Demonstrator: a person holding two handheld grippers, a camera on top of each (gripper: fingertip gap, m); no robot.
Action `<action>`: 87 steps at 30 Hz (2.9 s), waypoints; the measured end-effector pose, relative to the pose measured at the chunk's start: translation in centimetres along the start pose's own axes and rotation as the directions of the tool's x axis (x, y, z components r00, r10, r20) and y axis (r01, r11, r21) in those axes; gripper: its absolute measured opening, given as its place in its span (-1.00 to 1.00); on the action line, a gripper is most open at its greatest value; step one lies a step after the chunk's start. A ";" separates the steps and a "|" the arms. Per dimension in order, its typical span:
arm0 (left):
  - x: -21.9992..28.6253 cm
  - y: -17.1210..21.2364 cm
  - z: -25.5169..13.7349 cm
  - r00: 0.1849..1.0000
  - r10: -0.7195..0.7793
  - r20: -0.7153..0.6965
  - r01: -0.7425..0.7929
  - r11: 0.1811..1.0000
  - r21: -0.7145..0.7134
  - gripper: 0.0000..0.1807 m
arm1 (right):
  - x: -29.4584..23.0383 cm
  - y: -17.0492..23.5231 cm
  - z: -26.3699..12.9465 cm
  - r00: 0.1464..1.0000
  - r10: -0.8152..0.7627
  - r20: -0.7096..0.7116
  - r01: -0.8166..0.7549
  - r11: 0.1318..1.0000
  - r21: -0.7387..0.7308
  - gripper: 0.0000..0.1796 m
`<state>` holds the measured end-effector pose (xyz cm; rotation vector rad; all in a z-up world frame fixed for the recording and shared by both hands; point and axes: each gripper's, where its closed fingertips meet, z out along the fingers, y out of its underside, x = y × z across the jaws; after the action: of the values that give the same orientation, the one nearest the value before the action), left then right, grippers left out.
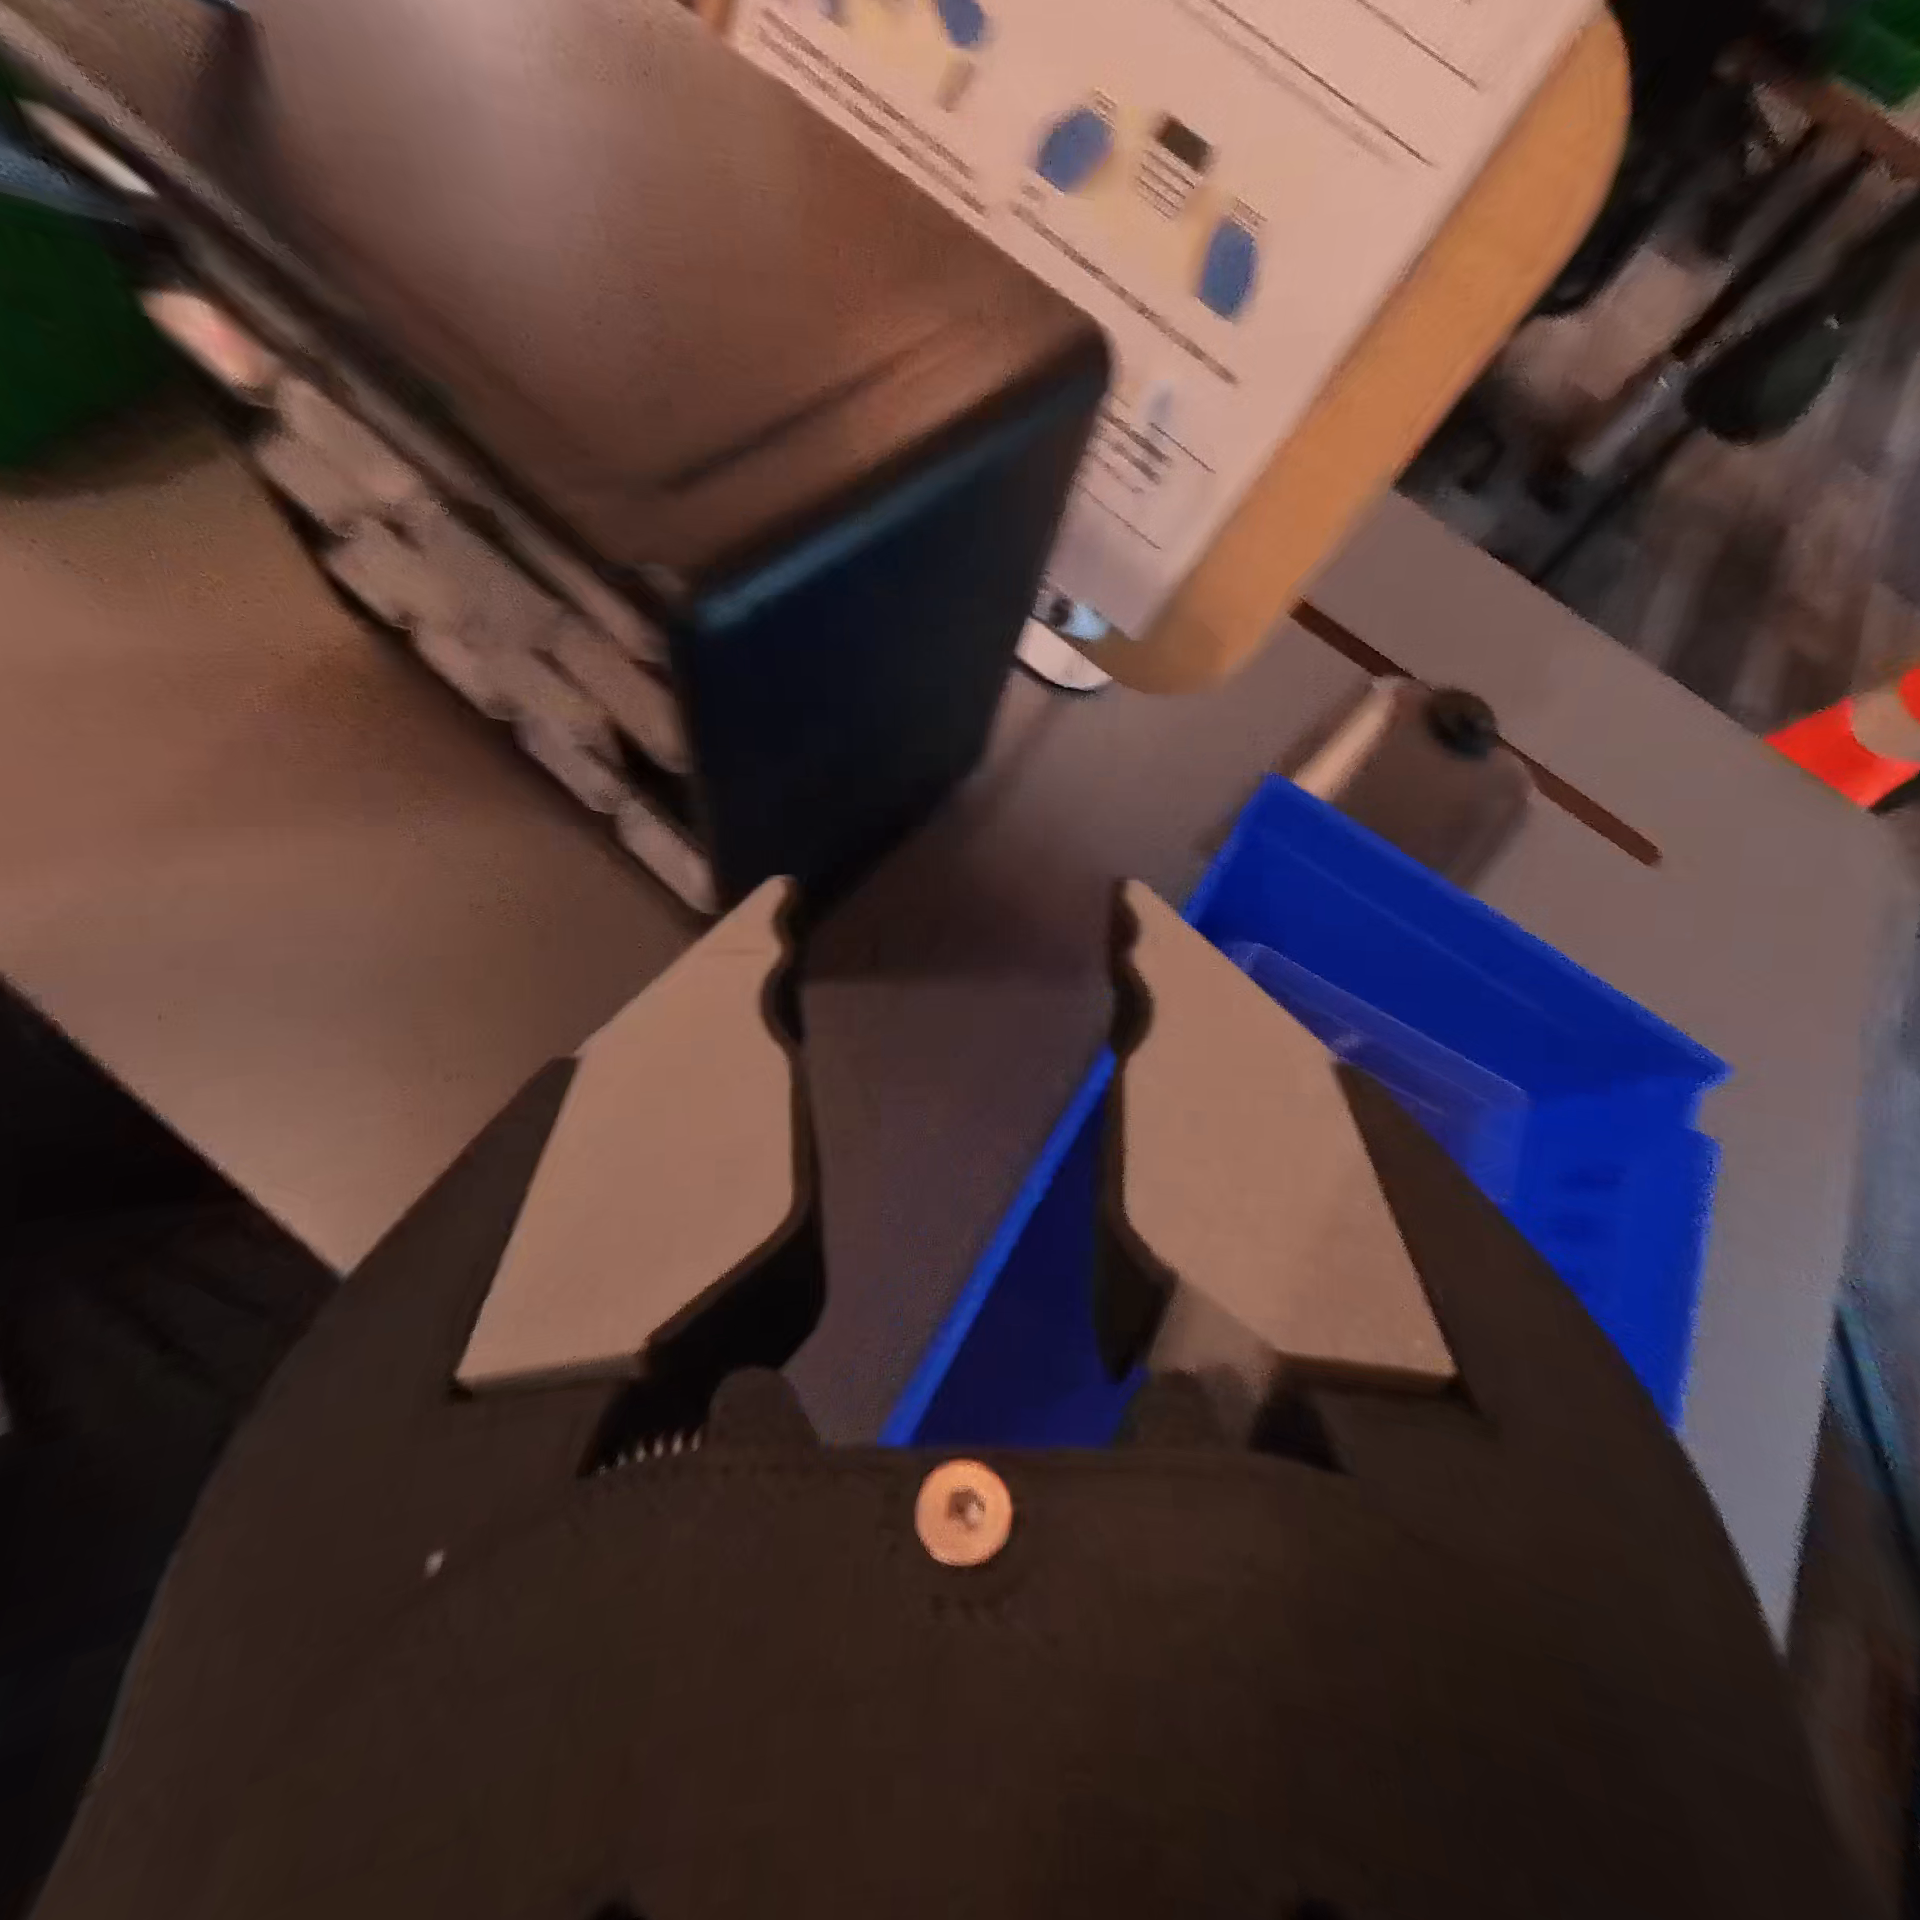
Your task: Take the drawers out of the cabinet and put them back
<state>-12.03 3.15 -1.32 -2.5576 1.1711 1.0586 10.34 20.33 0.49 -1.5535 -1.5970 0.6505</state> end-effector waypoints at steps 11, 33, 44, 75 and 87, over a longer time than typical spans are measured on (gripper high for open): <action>0.0 -0.2 0.0 0.997 -0.075 -0.014 0.076 0.980 0.186 -0.42 | -16.5 1.5 8.4 0.857 0.339 0.389 -0.415 0.901 0.128 -0.40; 0.0 -0.3 0.0 0.997 -0.082 0.008 0.079 0.978 0.192 -0.42 | -15.6 1.0 14.0 0.478 0.618 0.623 -0.851 0.503 0.154 -0.91; 0.0 -0.3 0.0 0.996 -0.089 -0.002 0.087 0.970 0.225 -0.42 | -14.7 4.8 8.3 0.881 0.376 0.288 -0.439 0.876 0.200 -0.46; 0.0 -0.2 0.0 0.996 -0.086 0.004 0.084 0.982 0.169 -0.42 | -25.2 7.7 5.1 0.669 -0.447 0.594 0.680 0.691 -0.246 -0.86; 0.0 -0.3 0.0 0.995 -0.098 0.004 0.095 0.973 0.208 -0.43 | -16.0 3.7 -2.5 0.864 -0.394 0.312 0.460 0.871 -0.172 -0.85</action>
<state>-11.84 3.35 -1.40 -2.4141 1.0791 0.8813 13.32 4.67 -4.17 -1.2359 -2.2149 0.4386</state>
